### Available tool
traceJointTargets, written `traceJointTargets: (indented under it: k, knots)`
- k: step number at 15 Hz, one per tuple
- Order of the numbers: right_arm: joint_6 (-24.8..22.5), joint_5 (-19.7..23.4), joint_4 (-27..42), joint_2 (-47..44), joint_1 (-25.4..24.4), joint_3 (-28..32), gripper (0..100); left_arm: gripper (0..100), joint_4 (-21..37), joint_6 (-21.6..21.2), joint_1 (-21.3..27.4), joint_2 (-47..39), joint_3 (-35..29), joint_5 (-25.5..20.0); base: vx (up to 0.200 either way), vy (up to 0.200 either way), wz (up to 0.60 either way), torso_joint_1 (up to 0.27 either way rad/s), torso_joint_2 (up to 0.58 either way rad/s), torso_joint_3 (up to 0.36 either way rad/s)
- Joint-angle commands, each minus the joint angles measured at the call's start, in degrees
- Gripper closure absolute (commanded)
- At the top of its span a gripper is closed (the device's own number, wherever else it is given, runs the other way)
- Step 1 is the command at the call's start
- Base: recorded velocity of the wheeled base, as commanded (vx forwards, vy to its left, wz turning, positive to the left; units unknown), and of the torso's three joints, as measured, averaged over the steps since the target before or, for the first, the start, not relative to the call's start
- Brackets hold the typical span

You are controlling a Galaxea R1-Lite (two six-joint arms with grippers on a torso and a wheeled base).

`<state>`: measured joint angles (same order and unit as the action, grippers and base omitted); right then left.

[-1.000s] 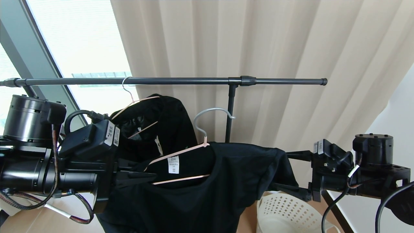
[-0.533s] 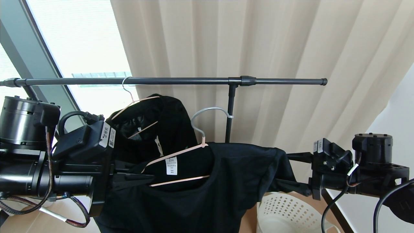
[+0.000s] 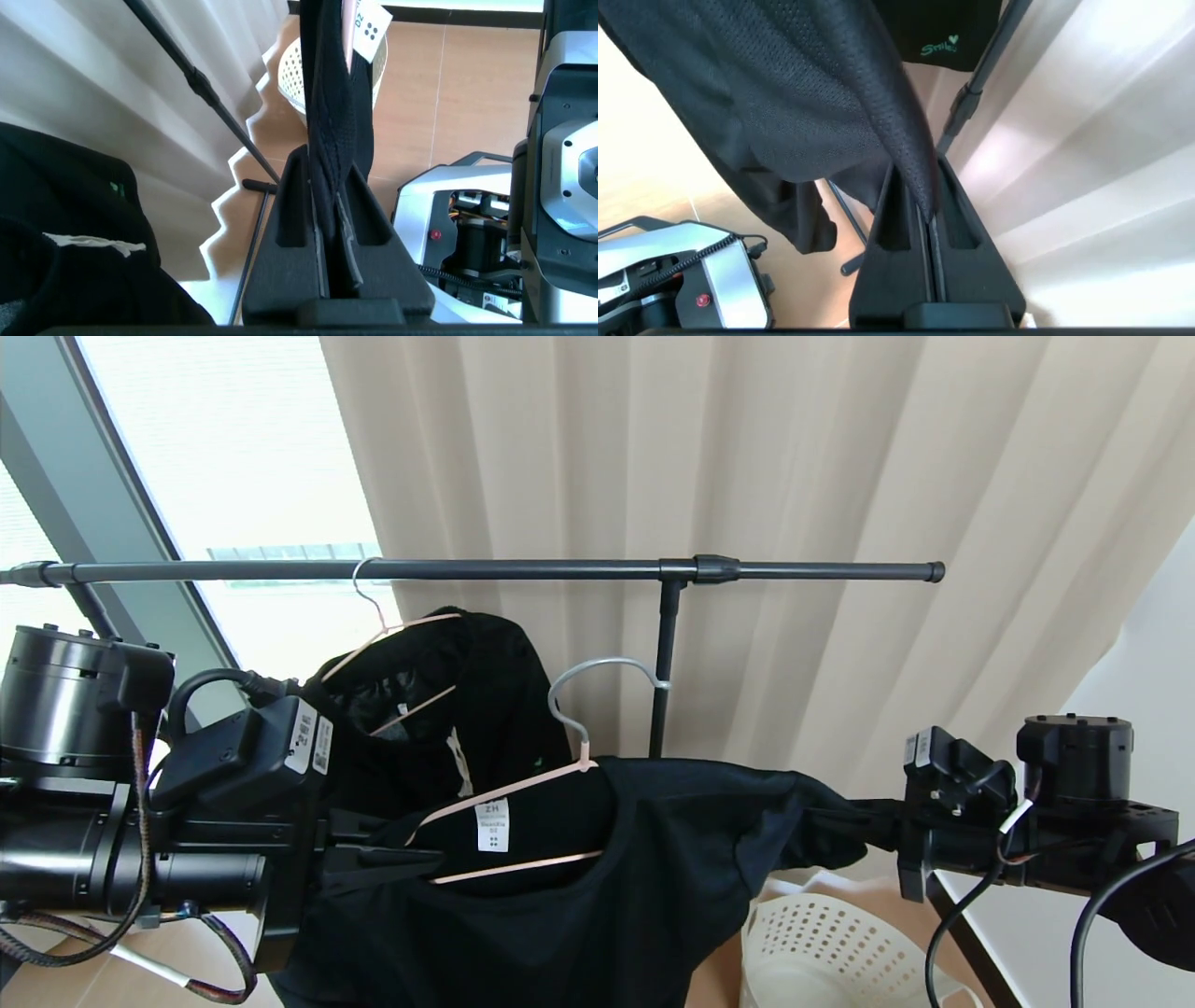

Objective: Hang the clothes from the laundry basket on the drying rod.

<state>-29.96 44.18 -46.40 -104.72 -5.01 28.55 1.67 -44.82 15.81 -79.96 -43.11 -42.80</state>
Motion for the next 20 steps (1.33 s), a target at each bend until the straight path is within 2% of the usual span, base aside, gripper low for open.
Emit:
traceJointTargets:
  k: [1, 7, 8, 11, 14, 17, 20]
  knots:
    - [-0.01, 0.12, -0.01, 0.13, 0.62, 0.37, 100, 100, 0.0, 0.0, -0.61, -0.02, 0.13, 0.0, 0.0, 0.0, 0.0, 0.0, 0.0, 0.0]
    - [0.61, 0.65, 0.52, -0.22, 7.21, 3.97, 100, 100, 0.0, -0.18, -3.86, 1.82, 2.5, -0.18, 0.0, 0.0, 0.0, 0.0, 0.0, 0.0]
    - [1.93, 0.65, 0.61, -0.49, 8.17, 4.67, 100, 100, 0.0, -0.18, -4.65, 2.09, 3.2, -0.27, 0.0, 0.0, 0.0, 0.0, 0.0, 0.0]
    - [8.34, 0.56, -0.01, -1.81, 9.4, 6.69, 100, 100, 0.09, -0.18, -6.32, 2.97, 3.73, -0.44, 0.0, 0.0, 0.0, 0.0, 0.0, 0.0]
    - [9.13, 0.29, 0.08, -4.36, 10.72, 8.54, 100, 100, 0.09, -0.09, -7.64, 3.49, 3.64, -0.53, 0.0, 0.0, 0.0, 0.0, 0.0, 0.0]
    - [10.54, 0.12, 0.08, -5.32, 11.34, 9.59, 100, 100, 0.09, -0.09, -9.83, 3.84, 3.73, -3.69, 0.0, 0.0, 0.0, 0.0, 0.0, 0.0]
    - [11.07, -0.06, 0.08, -5.94, 11.34, 9.68, 100, 100, 0.09, -0.09, -10.71, 4.2, 3.73, -3.87, 0.0, 0.0, 0.0, 0.0, 0.0, 0.0]
